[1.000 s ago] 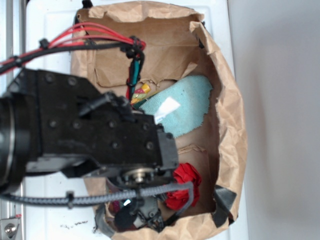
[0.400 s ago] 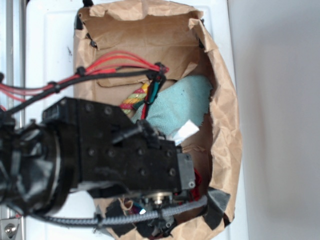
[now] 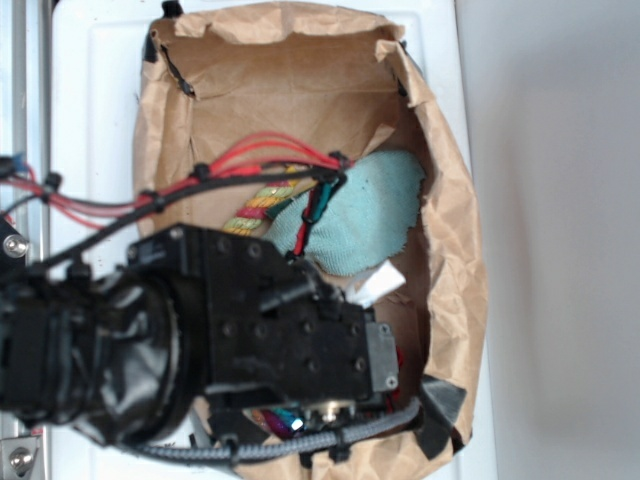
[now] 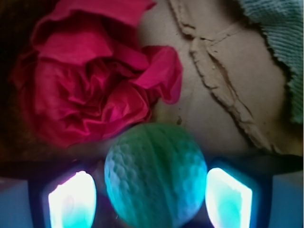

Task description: Grab the green ball.

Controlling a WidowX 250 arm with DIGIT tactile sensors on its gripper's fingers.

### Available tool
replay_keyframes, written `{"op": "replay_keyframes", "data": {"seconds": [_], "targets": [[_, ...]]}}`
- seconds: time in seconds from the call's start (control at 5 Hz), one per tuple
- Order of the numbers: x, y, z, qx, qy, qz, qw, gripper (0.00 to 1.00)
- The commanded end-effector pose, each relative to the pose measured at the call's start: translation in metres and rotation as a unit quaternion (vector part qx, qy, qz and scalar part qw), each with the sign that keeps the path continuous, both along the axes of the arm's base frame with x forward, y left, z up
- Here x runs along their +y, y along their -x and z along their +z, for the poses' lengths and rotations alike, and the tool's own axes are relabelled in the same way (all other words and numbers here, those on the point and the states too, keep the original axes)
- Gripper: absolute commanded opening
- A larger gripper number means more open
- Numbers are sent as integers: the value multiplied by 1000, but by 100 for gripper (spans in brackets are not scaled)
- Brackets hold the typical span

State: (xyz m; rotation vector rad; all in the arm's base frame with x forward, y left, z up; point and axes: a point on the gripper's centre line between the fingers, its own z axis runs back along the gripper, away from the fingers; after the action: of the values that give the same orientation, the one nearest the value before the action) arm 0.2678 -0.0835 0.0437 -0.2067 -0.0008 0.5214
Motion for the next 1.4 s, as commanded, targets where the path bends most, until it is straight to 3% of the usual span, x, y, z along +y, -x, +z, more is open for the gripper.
{"op": "replay_keyframes", "data": {"seconds": [0.0,0.2,0.4,0.8,1.0,1.2], "targets": [[-9,-15,4,-34,-10,-16,999,100],[-6,-15,4,-39,-12,-12,999,0],[0,-12,12,-51,-17,-45,998,0],[66,-15,59,-139,-78,-198,967,0],[91,-14,87,-133,-123,-221,958,0],[105,-19,117,-136,-143,-202,959,0]]}}
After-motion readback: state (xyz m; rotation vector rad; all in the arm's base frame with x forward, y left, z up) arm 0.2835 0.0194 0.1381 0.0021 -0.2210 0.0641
